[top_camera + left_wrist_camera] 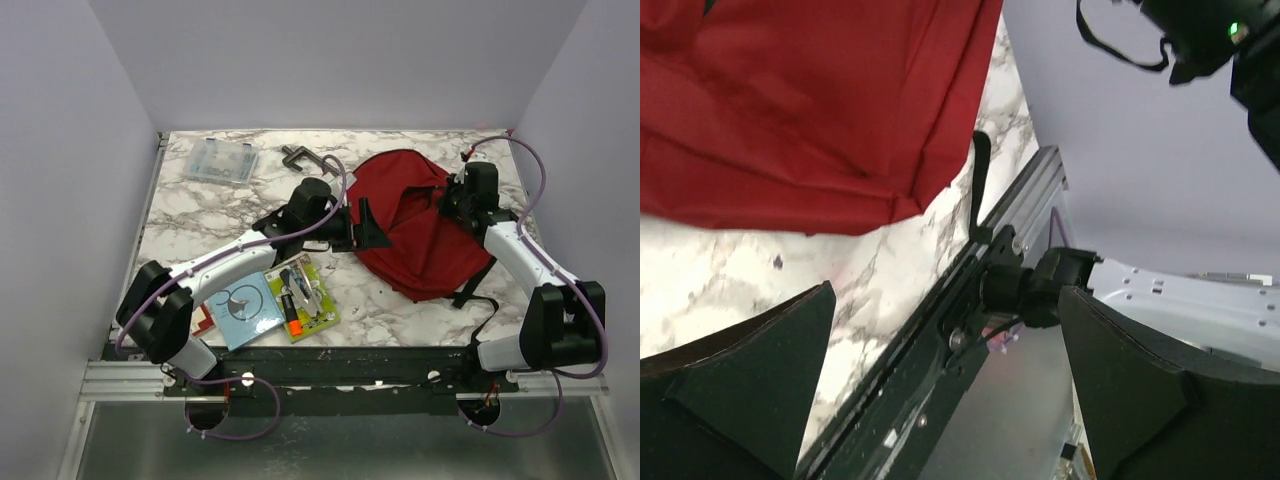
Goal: Pack the student bag
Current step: Unzip the student bag at the center of the board.
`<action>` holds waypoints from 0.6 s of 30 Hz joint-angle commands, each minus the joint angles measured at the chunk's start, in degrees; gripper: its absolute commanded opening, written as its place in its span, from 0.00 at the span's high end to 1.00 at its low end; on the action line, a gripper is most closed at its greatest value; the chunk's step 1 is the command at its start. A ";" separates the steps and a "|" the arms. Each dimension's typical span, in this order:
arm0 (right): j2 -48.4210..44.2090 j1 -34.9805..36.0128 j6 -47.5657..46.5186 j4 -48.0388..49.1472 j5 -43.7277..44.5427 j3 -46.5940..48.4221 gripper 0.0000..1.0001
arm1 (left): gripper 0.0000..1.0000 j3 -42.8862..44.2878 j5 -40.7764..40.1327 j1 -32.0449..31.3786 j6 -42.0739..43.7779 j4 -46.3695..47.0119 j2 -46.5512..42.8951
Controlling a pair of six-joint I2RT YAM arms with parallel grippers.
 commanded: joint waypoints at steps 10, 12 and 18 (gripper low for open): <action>-6.46 0.10 0.47 4.14 -7.61 1.27 0.99 | 0.13 16.03 -2.31 1.03 3.33 10.83 16.46; -8.20 0.02 0.46 3.25 -9.25 1.33 0.99 | 0.17 18.74 -2.65 1.34 4.64 10.74 19.30; -11.68 -0.13 3.91 1.37 -16.21 2.23 1.00 | 0.17 27.70 -0.34 2.45 13.34 9.76 27.80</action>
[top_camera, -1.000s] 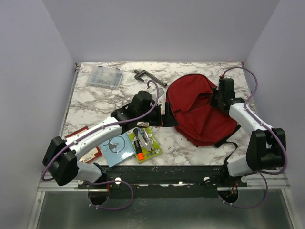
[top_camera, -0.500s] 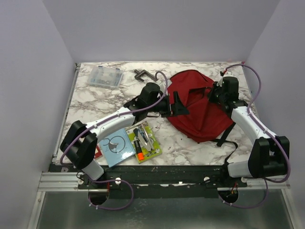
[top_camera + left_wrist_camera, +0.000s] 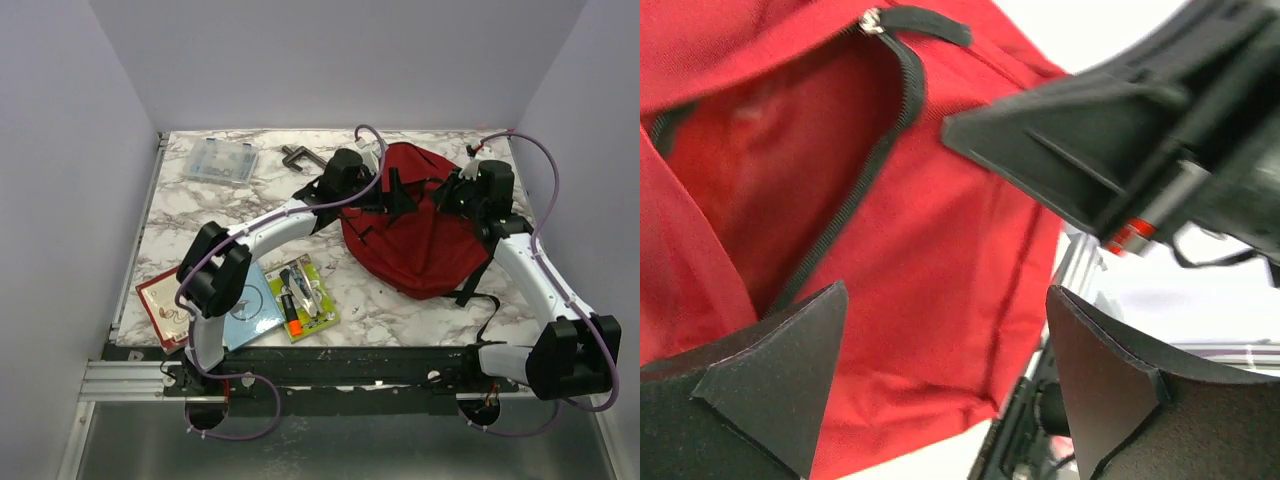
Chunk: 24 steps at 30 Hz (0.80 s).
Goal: Pack the student bag
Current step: Unzip the student bag at the center of the board.
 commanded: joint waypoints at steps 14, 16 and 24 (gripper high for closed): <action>-4.58 -1.03 2.13 -0.69 -10.38 1.31 0.99 | 0.23 22.26 13.63 2.53 2.01 4.24 18.84; -4.66 -1.04 1.48 -1.56 -9.57 1.70 0.99 | 0.33 21.59 16.15 2.21 -0.66 9.10 19.37; -4.65 -1.04 0.58 -3.85 -4.90 1.90 0.99 | 0.71 17.64 18.25 1.81 -3.37 13.28 17.06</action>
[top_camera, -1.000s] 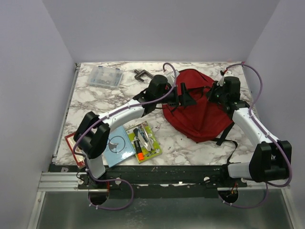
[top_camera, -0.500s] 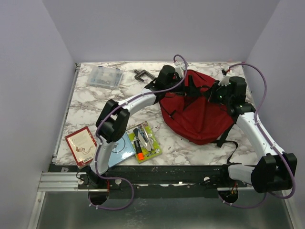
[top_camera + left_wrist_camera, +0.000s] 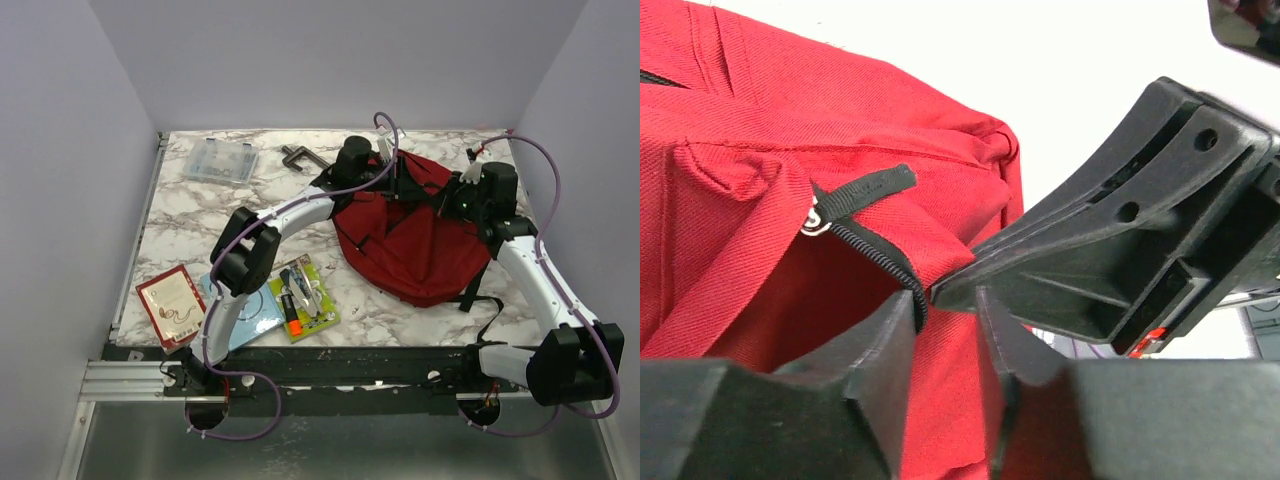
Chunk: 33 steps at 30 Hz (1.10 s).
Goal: Pack the student bag
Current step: Unzip the student bag at the center of the board.
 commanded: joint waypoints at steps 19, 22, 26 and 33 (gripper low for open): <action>1.41 -2.31 12.78 -7.56 15.34 -6.40 0.21 | 1.00 -9.00 -25.50 -2.83 -21.03 -10.27 -8.13; -1.20 -2.21 9.60 -7.96 15.46 -6.70 0.19 | 1.00 -5.78 -25.16 -3.39 -24.65 -12.43 -6.59; -7.49 -1.18 7.92 -8.31 17.67 -9.14 0.15 | 1.00 -2.77 -26.41 -4.01 -28.36 -13.31 -5.05; -13.39 2.94 8.91 -0.61 13.17 -13.60 0.11 | 1.00 -0.05 -24.27 -5.41 -32.18 -13.52 -3.19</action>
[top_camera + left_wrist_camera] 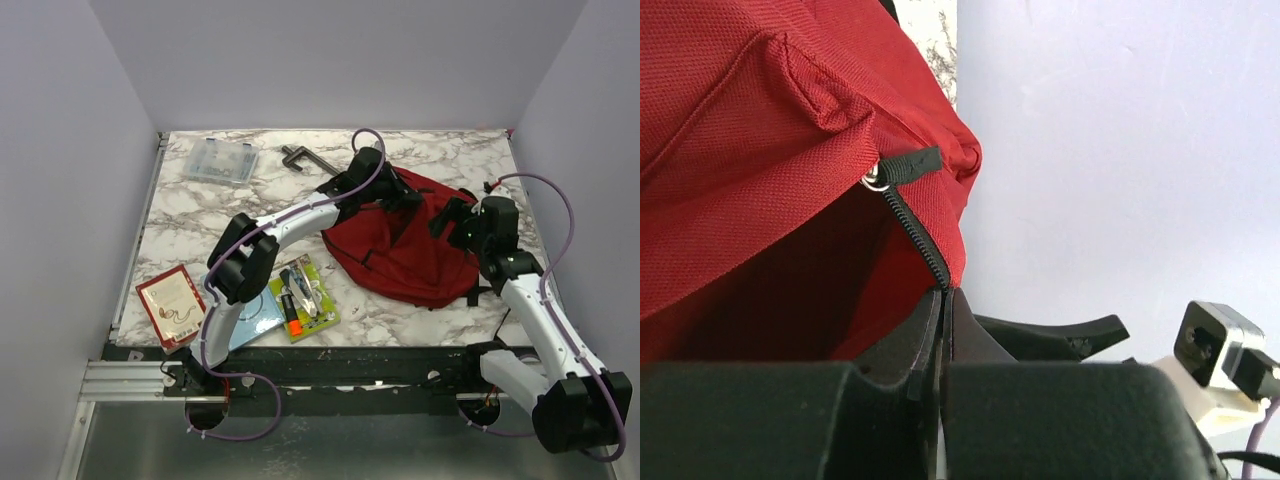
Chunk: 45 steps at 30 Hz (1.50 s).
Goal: Pack the student bag
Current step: Unzip the student bag at the center of the board.
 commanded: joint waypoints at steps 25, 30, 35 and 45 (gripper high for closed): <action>15.85 23.09 2.44 2.18 41.76 6.03 0.47 | 1.00 2.43 -2.18 -1.96 -2.69 -3.62 0.96; 16.98 23.09 2.93 1.92 41.22 6.14 0.69 | 1.00 3.45 -5.79 -1.84 1.94 -8.47 -0.58; 16.64 22.98 2.32 4.05 38.89 4.60 0.97 | 0.90 4.53 -8.12 -1.22 7.68 -13.61 -2.13; 16.24 19.81 -2.01 10.39 29.39 0.89 0.99 | 0.24 -10.99 -4.81 5.46 16.53 -16.27 -16.93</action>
